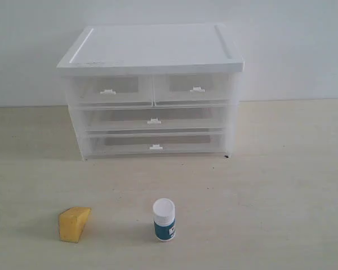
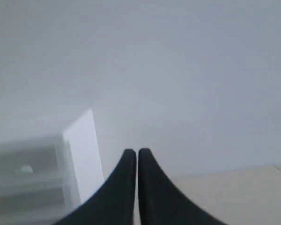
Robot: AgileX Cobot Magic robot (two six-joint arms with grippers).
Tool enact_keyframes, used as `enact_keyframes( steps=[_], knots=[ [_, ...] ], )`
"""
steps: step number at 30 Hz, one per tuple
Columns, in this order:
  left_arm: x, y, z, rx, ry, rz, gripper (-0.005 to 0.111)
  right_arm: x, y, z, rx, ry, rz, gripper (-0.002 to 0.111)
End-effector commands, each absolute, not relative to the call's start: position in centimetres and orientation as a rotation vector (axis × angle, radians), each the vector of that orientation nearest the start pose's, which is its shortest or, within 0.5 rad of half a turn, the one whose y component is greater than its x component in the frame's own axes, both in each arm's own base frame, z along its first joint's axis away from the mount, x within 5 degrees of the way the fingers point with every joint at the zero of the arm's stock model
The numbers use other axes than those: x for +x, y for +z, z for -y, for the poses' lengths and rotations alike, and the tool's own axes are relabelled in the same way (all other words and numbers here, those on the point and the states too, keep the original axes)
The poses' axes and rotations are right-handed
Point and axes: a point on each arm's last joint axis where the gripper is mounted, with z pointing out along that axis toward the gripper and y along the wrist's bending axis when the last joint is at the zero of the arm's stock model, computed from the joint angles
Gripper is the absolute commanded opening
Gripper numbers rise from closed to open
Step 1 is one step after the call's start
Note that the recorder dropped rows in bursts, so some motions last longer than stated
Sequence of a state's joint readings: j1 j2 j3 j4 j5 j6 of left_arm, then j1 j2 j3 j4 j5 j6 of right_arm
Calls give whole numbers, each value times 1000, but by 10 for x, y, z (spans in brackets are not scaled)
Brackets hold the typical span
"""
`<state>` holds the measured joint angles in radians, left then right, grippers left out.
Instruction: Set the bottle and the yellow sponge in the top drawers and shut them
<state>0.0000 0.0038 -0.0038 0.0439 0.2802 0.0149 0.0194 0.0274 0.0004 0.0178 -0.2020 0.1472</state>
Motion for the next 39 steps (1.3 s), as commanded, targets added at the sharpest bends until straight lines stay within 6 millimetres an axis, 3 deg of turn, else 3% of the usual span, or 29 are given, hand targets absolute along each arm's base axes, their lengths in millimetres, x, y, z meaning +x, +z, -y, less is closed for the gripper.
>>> enact_keyframes(
  steps=[1, 8, 12, 16, 23, 30, 33, 39],
  knots=[
    [55, 188, -1, 34, 46, -1760, 4, 52, 243, -1, 126, 215, -1182, 0],
    [55, 188, -1, 34, 46, -1764, 4, 66, 300, -2, 97, 178, -1235, 0],
    [55, 188, -1, 34, 46, -1764, 4, 91, 326, -2, 81, 148, -1299, 0],
    [55, 188, -1, 34, 46, -1764, 4, 123, 338, -3, 71, 129, -1358, 0],
    [55, 188, -1, 34, 46, -1761, 4, 174, 324, -6, 27, 108, -1415, 0],
    [55, 188, -1, 34, 46, -1761, 4, 215, 295, -11, -3, 119, -1472, 0],
    [55, 188, -1, 34, 46, -1761, 4, 224, 285, -20, -52, 114, -1497, 0],
    [55, 188, -1, 34, 46, -1763, 4, 240, 255, -61, -81, 128, -1465, 0]
  ],
)
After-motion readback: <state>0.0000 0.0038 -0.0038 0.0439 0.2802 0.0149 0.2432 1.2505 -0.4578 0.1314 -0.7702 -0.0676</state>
